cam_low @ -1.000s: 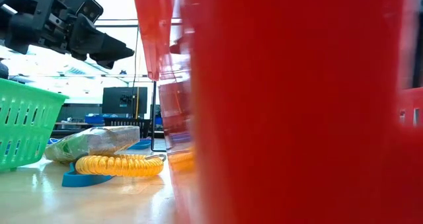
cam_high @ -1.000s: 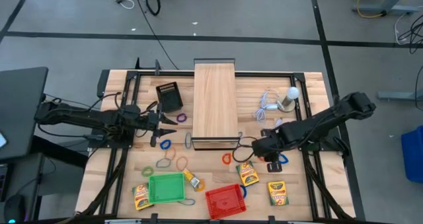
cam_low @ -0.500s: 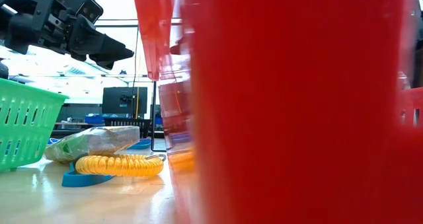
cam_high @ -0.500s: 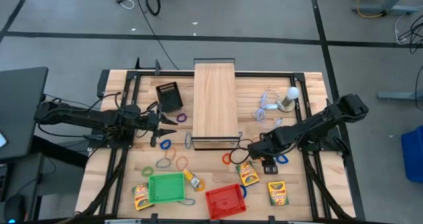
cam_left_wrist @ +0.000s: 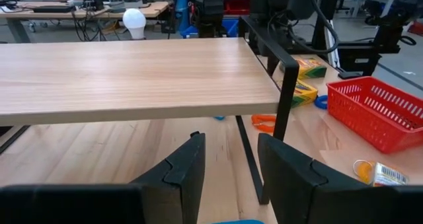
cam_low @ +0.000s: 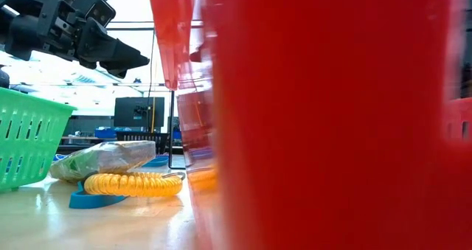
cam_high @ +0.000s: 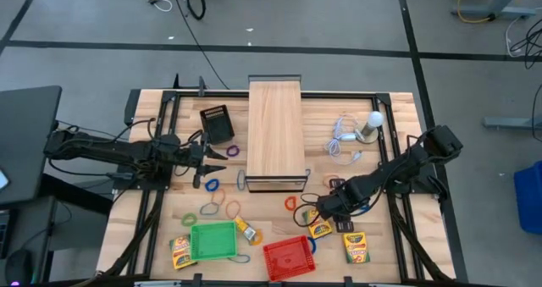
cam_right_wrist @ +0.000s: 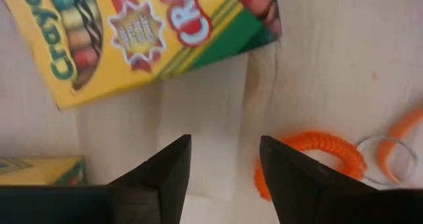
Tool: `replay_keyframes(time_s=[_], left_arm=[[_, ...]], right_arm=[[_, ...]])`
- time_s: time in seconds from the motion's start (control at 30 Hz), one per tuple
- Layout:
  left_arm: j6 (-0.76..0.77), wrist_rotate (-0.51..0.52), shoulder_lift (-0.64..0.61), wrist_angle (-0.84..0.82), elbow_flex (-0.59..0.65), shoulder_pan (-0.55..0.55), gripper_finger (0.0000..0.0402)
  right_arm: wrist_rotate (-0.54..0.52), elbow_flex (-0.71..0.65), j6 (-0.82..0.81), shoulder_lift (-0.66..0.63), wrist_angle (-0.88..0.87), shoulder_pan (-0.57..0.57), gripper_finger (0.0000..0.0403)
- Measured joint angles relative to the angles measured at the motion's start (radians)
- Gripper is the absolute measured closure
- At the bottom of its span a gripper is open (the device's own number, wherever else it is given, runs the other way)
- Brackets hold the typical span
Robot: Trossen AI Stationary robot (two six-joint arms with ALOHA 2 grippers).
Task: Pick & Place Office Desk Supplies
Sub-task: Put the orange spring keychain into the red basket
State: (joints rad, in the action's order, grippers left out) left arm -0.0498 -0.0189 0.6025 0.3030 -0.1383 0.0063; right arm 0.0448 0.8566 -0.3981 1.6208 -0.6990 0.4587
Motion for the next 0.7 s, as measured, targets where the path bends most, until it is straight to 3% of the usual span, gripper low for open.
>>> replay_keyframes(time_s=[0.43, 0.7], left_arm=[[0.012, 0.000, 0.000, 0.000, 0.000, 0.000, 0.0255], [0.013, 0.000, 0.000, -0.004, 0.000, 0.000, 0.0255]], right_arm=[[0.016, 0.044, -0.035, 0.000, -0.084, 0.001, 0.0215], [-0.066, 0.092, -0.032, -0.001, -0.167, 0.001, 0.0215]])
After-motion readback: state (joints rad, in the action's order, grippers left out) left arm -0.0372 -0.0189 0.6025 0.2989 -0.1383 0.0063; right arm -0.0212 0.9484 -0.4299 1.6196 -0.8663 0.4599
